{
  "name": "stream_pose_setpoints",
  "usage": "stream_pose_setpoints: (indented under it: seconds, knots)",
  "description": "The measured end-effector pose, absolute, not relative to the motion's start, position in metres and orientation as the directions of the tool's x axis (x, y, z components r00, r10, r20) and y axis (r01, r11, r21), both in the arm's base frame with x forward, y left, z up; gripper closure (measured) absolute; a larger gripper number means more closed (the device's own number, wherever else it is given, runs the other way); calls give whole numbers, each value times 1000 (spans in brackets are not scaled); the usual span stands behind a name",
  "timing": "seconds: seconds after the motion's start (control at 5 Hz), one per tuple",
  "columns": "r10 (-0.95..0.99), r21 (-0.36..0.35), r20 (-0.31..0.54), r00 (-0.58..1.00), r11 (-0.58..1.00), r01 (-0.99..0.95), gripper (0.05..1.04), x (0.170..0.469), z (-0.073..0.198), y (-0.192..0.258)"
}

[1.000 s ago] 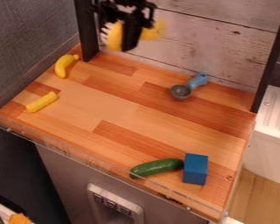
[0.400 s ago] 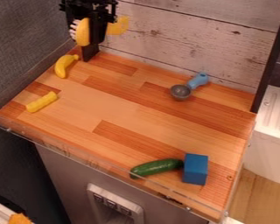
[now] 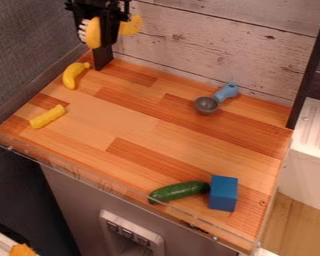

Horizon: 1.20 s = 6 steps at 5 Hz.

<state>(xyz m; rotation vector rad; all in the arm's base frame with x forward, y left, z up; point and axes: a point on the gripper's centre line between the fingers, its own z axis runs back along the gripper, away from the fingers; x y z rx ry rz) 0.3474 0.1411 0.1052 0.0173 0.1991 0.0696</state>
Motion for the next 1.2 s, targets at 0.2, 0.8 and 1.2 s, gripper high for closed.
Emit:
stream_pose_setpoints:
  seconds: [0.2,0.8,1.2]
  knots:
    - [42,25,-176,983,999,-38,514,350,91,145]
    - [-53,32,-167,984,998,59,515,348,27,148]
    - [-4,42,-167,986,999,12,141,351,9,148]
